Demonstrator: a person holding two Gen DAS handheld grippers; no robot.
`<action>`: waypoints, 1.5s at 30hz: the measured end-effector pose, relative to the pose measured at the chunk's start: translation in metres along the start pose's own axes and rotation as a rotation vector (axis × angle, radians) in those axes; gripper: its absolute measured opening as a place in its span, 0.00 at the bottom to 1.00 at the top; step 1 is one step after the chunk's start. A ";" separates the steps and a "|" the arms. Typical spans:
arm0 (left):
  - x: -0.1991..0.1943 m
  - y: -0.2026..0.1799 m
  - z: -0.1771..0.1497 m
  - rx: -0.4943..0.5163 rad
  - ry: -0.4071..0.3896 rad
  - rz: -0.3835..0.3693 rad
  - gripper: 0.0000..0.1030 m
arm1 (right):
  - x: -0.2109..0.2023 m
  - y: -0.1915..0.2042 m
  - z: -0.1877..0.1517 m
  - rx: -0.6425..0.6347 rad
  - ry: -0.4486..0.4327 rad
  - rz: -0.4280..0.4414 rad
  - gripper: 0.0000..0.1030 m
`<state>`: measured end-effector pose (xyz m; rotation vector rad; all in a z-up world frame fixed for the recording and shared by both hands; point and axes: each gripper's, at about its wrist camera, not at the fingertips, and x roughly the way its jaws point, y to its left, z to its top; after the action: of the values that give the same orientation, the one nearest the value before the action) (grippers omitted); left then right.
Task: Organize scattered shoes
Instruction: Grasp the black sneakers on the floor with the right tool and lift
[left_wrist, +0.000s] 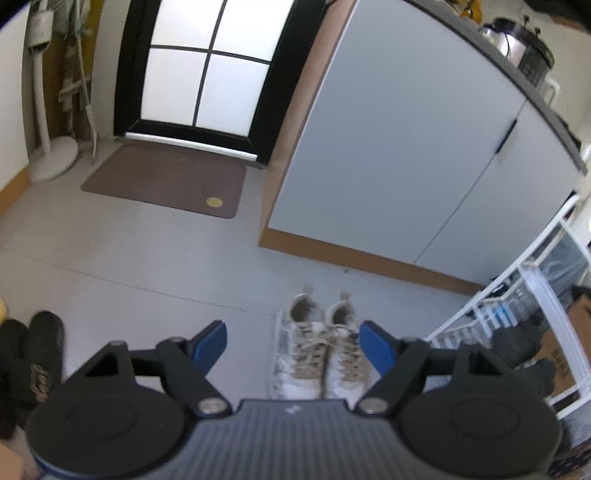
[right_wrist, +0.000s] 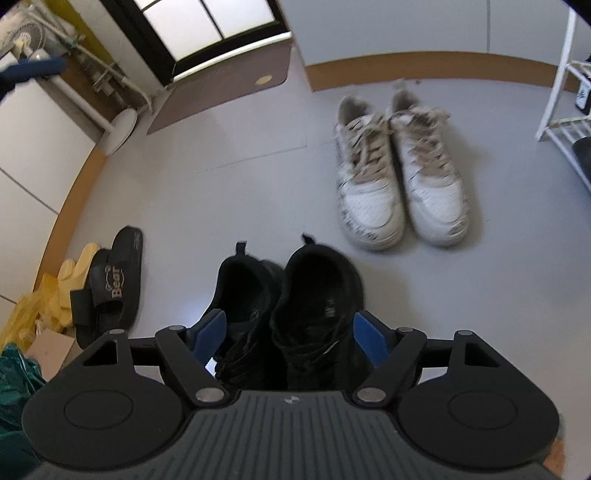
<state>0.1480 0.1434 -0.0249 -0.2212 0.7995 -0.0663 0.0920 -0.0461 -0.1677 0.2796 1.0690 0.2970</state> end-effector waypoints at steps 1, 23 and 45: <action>0.002 0.002 0.000 -0.001 0.006 0.002 0.75 | 0.004 0.001 -0.001 -0.002 0.004 0.001 0.74; 0.031 0.025 0.004 0.037 0.089 -0.006 0.73 | 0.129 0.042 -0.028 -0.003 0.107 -0.179 0.51; 0.046 0.033 -0.009 0.036 0.153 -0.008 0.73 | 0.131 0.039 -0.057 -0.038 0.055 -0.253 0.17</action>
<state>0.1723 0.1673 -0.0707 -0.1867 0.9489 -0.1065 0.0959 0.0428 -0.2863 0.1006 1.1384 0.0985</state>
